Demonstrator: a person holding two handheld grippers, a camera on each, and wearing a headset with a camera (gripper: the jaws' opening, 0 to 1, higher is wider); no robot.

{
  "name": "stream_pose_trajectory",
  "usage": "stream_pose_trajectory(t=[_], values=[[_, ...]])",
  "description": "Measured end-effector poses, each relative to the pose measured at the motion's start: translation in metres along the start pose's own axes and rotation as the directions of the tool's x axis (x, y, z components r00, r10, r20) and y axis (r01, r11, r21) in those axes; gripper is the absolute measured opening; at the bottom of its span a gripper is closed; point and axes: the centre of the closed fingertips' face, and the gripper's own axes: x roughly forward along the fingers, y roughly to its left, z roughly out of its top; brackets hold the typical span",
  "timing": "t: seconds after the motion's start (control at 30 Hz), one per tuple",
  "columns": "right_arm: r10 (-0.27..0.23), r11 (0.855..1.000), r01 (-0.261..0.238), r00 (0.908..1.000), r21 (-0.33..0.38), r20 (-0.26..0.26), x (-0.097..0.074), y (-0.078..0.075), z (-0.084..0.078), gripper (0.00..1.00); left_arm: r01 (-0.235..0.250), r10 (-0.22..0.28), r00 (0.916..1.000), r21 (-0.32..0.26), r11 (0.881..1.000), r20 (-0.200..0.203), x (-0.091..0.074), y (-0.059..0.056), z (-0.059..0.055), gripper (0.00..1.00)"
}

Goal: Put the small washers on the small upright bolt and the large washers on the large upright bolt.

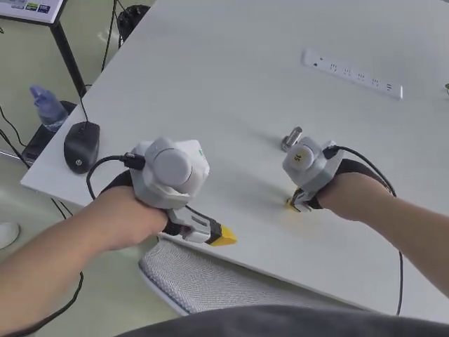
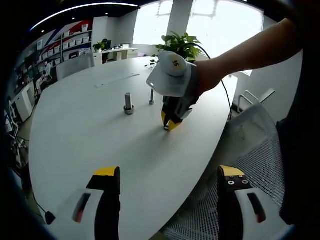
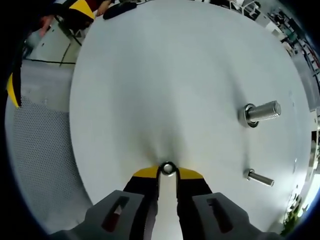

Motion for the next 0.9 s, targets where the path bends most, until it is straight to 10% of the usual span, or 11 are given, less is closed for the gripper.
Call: stream_pose_trajectory(t=[0.6, 0.9], values=[[0.040, 0.997, -0.042, 0.9986, -0.065, -0.033, -0.0003, 0.0013, 0.0002, 0.14, 0.012, -0.012, 0.9999, 0.011, 1.000, -0.011, 0.0039, -0.0042, 0.0003, 0.77], [0.016, 0.996, -0.014, 0.9994, -0.091, 0.031, -0.0008, 0.0037, -0.0010, 0.15, 0.015, -0.015, 0.9996, 0.001, 1.000, -0.025, 0.0044, -0.0072, -0.0062, 0.74]])
